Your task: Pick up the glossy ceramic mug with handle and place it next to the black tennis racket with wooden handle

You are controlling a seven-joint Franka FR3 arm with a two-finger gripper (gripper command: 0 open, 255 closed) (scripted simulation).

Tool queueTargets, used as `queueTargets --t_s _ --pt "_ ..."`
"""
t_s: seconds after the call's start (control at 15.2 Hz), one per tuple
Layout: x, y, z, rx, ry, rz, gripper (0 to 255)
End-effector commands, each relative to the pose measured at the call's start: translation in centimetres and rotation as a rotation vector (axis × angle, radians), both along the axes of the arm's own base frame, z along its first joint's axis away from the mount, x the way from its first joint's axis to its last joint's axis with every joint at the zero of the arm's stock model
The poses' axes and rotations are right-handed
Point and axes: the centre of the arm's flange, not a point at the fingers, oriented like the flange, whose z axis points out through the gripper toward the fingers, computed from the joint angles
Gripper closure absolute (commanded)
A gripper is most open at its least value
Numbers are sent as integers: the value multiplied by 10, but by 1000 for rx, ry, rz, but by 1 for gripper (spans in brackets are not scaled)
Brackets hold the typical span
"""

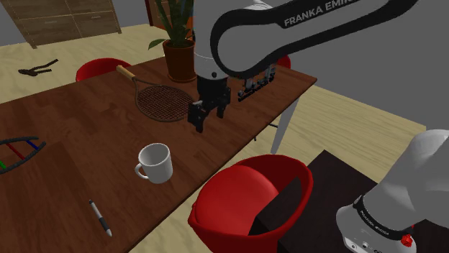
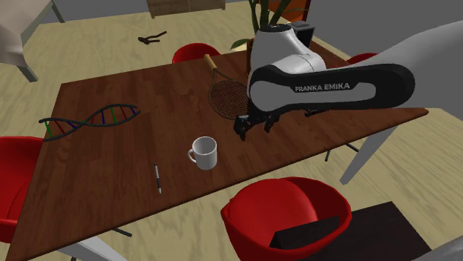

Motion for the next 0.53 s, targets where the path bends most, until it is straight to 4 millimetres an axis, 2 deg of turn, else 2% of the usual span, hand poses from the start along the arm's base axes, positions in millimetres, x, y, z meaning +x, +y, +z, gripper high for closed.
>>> queueTargets --t_s 0.0,0.46 --pt "11 22 -12 3 -4 11 0" --pt "44 99 -47 10 -16 52 0"
